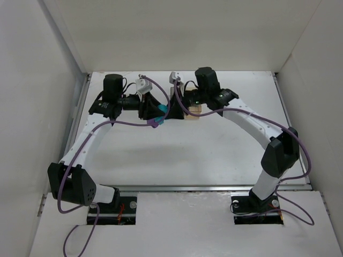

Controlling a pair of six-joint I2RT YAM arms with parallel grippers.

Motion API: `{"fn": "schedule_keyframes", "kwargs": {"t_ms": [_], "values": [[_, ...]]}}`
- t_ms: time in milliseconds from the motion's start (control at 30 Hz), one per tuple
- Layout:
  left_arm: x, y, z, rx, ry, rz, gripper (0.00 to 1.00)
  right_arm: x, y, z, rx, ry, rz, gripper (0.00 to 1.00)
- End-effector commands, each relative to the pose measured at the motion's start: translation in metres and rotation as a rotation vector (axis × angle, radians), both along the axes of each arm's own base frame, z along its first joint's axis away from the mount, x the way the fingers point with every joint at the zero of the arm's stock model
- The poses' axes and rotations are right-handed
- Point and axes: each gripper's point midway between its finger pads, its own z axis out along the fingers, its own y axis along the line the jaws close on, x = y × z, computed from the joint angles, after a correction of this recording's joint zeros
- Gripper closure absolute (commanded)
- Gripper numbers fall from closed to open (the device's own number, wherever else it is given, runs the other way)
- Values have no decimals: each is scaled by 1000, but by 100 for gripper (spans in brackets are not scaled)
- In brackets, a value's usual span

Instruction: Sort the legos into containers by color

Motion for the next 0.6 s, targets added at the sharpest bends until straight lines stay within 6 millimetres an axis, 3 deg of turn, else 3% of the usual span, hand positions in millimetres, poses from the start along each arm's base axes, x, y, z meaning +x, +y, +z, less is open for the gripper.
{"fn": "schedule_keyframes", "kwargs": {"t_ms": [0,100,200,267,333,367,400,567], "values": [[-7,-4,30,-43,-81,-47,100,-10,13,10,23,-43,55,51],[-10,-3,29,-43,-81,-47,100,-15,18,12,30,-29,71,57],[-9,-4,25,-47,-63,-43,100,-15,21,16,53,-14,69,79],[-9,-4,25,-47,-63,-43,100,-13,22,14,53,6,64,100],[-7,-2,22,-35,-58,-14,99,-10,23,9,44,21,52,100],[-6,-1,21,-32,-50,-4,90,-8,23,8,40,18,39,100],[-4,-1,20,-26,-51,10,60,-7,23,8,36,26,26,100],[-8,2,19,-12,-66,14,4,10,18,0,-1,78,-77,100]]}}
